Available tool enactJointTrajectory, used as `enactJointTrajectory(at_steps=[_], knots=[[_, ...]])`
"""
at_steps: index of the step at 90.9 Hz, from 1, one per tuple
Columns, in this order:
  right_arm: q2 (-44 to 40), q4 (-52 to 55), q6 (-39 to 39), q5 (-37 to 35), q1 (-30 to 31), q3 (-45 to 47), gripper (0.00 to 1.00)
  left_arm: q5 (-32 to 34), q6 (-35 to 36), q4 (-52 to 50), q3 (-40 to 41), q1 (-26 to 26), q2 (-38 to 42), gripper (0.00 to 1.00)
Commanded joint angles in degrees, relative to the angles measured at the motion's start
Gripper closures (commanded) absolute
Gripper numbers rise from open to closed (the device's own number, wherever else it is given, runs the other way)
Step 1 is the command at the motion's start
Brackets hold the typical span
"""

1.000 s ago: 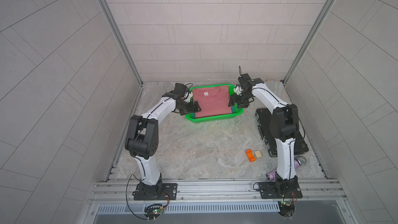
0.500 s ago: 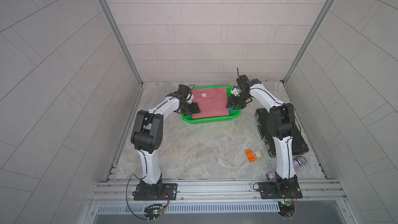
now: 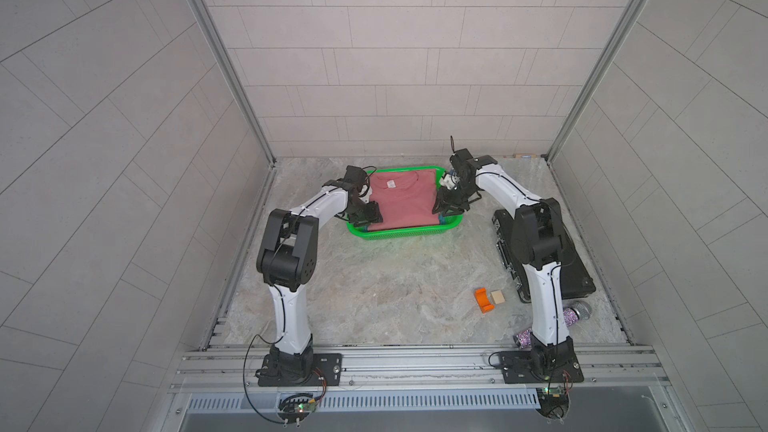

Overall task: Put the folded t-shirts into the basket
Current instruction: Place the T-shirt in the bin.

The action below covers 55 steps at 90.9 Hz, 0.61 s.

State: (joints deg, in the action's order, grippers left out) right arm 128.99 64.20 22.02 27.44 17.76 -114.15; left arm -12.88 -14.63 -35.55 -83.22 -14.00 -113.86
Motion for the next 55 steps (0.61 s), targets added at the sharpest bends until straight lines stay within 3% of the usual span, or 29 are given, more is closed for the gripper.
enactJointTrajectory(at_steps=[1,18,30,35,44,55], knots=[[1.2,-0.5,0.8,0.2,0.6,0.4,0.59,1.9,0.2,-2.9,-1.1,0.1,-1.6,0.54],[1.8,-1.3,1.1,0.7,1.2,0.4,0.67,2.2,0.1,-2.7,-1.7,0.1,-2.3,0.61],[1.5,-1.5,1.1,1.0,1.2,0.3,0.74,0.7,-0.4,-3.8,-2.3,0.1,-3.2,0.89],[1.2,-1.5,0.9,1.1,1.2,0.2,0.76,0.4,-0.4,-4.3,-2.6,0.1,-3.2,0.93],[1.0,-1.6,0.6,2.0,1.2,0.3,0.79,0.3,-0.4,-4.7,-2.7,0.1,-2.8,0.97],[1.0,-1.8,0.3,3.2,1.2,0.3,0.92,-0.6,-0.1,-5.4,-3.1,0.1,-2.6,1.00]])
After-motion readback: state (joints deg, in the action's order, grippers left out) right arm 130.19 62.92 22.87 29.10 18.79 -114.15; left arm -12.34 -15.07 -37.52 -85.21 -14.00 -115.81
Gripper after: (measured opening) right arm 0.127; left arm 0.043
